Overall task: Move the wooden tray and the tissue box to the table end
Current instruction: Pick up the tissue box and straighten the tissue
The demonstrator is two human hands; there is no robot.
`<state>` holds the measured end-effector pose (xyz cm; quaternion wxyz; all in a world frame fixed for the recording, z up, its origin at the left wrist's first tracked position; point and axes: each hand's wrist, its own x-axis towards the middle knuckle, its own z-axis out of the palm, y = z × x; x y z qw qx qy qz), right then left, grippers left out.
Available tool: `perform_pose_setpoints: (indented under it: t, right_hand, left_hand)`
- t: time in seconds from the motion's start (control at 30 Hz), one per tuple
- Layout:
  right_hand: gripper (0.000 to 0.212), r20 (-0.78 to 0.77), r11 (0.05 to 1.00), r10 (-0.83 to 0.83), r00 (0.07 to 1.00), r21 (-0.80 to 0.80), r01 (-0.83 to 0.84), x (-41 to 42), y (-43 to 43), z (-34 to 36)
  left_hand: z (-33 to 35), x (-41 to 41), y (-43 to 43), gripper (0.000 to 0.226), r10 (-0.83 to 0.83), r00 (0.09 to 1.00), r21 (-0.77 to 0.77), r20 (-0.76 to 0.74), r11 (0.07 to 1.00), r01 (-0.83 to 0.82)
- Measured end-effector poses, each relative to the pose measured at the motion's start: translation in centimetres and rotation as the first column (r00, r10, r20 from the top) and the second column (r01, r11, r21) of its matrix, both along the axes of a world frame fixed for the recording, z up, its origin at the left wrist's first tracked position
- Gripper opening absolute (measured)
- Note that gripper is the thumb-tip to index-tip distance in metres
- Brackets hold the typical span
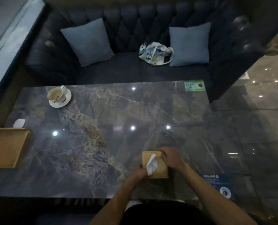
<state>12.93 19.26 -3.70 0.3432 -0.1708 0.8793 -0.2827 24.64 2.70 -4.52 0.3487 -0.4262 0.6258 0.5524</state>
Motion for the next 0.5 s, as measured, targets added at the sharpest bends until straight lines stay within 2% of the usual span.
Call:
perform_pose_setpoints:
  t: [0.07,0.13,0.23,0.3,0.33,0.4,0.5]
  right_hand:
    - [0.036,-0.021,0.997,-0.075,0.997,0.014,0.075,-0.1,2.5,0.3]
    - [0.032,0.001,0.985,-0.162,0.987,0.064,0.162,-0.1,5.6,0.6]
    - [0.044,0.052,0.966,-0.214,0.975,0.157,0.204,0.4,10.0,0.5]
    - [0.061,0.037,0.966,-0.245,0.969,0.095,0.241,0.7,11.8,0.5]
    - [0.065,0.006,0.965,-0.262,0.965,0.020,0.262,0.6,12.3,0.4]
    - [0.063,-0.033,0.967,-0.242,0.970,-0.085,0.239,0.3,12.7,0.1]
    - [0.036,-0.052,0.980,-0.176,0.983,-0.108,0.170,-0.4,12.2,-0.1]
  left_hand:
    - [-0.9,-0.6,1.2,0.041,0.067,0.995,-0.098,-0.071,0.992,-0.074]
    - [2.3,-2.3,3.6,0.033,0.102,0.983,-0.146,-0.151,0.982,-0.124]
    - [3.7,-4.8,6.6,0.026,0.098,0.960,-0.175,-0.261,0.974,-0.147]
    - [3.6,-5.7,8.2,0.037,0.067,0.932,-0.166,-0.357,0.977,-0.134]
    - [2.6,-5.8,9.0,0.051,0.043,0.909,-0.196,-0.415,0.971,-0.135]
    - [-2.0,-5.2,9.8,0.071,-0.027,0.899,-0.238,-0.437,0.967,-0.087]
    - [-3.6,-4.5,10.0,0.046,-0.118,0.899,-0.305,-0.421,0.952,-0.017]
